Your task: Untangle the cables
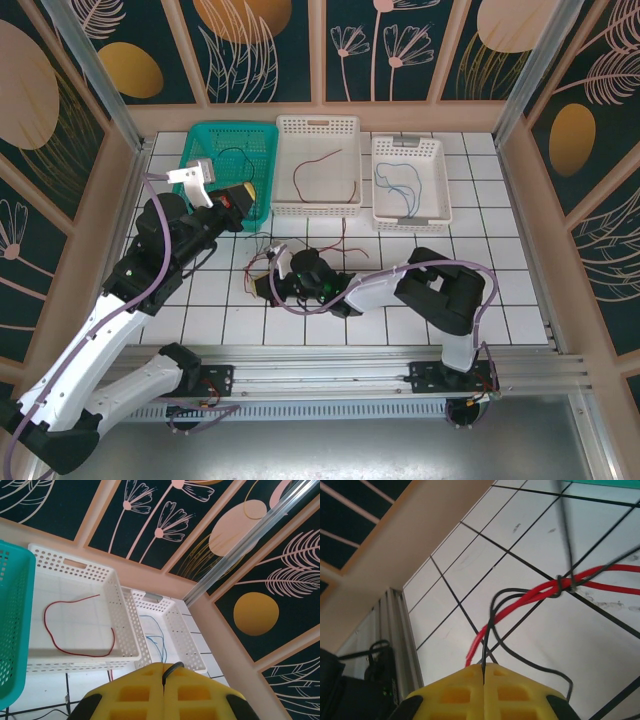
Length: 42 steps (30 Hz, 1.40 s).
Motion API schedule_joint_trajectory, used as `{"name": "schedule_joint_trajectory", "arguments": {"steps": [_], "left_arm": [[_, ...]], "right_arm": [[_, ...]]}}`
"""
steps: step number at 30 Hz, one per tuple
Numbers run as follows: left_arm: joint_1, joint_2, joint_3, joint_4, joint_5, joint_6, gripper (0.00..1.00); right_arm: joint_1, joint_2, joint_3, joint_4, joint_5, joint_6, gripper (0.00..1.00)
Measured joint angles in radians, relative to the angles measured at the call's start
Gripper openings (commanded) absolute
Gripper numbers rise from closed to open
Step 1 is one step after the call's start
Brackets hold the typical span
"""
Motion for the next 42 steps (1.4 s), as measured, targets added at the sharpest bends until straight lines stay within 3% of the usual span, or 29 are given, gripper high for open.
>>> {"name": "schedule_joint_trajectory", "arguments": {"steps": [5, 14, 23, 29, 33, 34, 35, 37, 42], "left_arm": [[0.000, -0.017, 0.017, -0.056, -0.050, 0.025, 0.00], [0.000, -0.043, 0.077, -0.203, -0.207, 0.101, 0.00], [0.000, -0.032, 0.093, -0.297, -0.291, 0.144, 0.00], [0.000, -0.010, 0.105, -0.315, -0.298, 0.155, 0.00], [0.000, 0.011, 0.106, -0.313, -0.272, 0.156, 0.00], [0.000, 0.014, 0.106, -0.313, -0.259, 0.156, 0.00], [0.000, 0.015, 0.105, -0.310, -0.247, 0.156, 0.00], [0.000, 0.014, 0.105, -0.299, -0.220, 0.155, 0.00], [0.000, 0.013, 0.084, -0.251, -0.148, 0.155, 0.00]], "right_arm": [[-0.026, -0.081, -0.114, 0.003, 0.022, 0.004, 0.00], [-0.267, -0.543, -0.468, -0.018, 0.052, 0.035, 0.00], [-0.444, -0.967, -0.556, -0.228, 0.052, 0.023, 0.00], [-0.510, -1.100, -0.563, -0.338, 0.014, 0.016, 0.00], [-0.510, -1.138, -0.577, -0.352, -0.076, 0.003, 0.00], [-0.510, -1.141, -0.577, -0.353, -0.112, -0.002, 0.05], [-0.510, -1.141, -0.577, -0.352, -0.146, -0.005, 0.20], [-0.510, -1.141, -0.577, -0.356, -0.197, -0.013, 0.40], [-0.510, -1.143, -0.577, -0.363, -0.267, -0.022, 0.56]]}}
